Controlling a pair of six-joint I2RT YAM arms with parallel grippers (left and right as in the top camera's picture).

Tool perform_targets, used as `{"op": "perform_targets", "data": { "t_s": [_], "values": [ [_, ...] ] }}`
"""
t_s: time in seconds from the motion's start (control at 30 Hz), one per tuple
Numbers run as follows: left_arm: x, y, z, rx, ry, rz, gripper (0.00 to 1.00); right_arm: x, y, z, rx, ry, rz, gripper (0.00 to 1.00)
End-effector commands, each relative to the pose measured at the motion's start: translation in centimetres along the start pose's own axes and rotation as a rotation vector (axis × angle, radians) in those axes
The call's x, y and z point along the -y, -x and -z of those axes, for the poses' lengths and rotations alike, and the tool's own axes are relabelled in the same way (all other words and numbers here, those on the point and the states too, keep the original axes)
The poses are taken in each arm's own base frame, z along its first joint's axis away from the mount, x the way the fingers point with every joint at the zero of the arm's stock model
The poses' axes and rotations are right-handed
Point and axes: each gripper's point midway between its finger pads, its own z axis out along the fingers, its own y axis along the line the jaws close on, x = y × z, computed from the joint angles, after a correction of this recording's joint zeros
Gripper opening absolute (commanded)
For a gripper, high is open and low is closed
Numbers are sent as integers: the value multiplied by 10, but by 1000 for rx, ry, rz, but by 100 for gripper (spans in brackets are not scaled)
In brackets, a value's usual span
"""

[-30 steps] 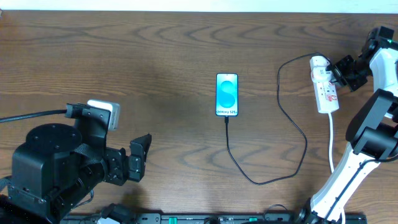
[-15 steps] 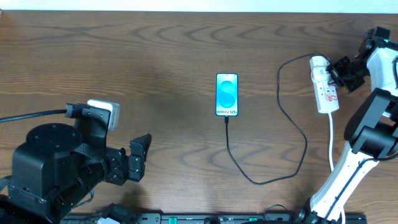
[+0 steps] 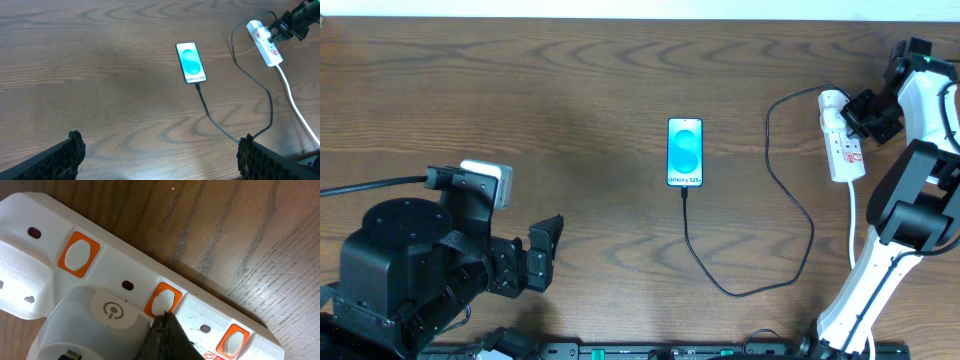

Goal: Plug charger to phone and switch on socket

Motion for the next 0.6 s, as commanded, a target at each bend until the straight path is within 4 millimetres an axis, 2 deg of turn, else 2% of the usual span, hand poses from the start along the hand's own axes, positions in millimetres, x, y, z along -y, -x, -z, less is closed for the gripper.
{"op": "perform_targets", "data": {
  "t_s": [0.0, 0.07, 0.17, 0.33, 0.57],
  "values": [
    [-3, -1, -1, -3, 17, -7, 98, -12, 4, 18, 15, 77, -3, 1],
    [-3, -1, -1, -3, 17, -8, 98, -7, 12, 32, 43, 93, -20, 1],
    [-3, -1, -1, -3, 17, -8, 98, 2, 21, 42, 64, 102, -43, 1],
    [-3, -1, -1, -3, 17, -7, 98, 15, 28, 37, 60, 91, -72, 1],
    [-3, -1, -1, -3, 17, -8, 98, 9, 23, 32, 48, 90, -59, 1]
  ]
}}
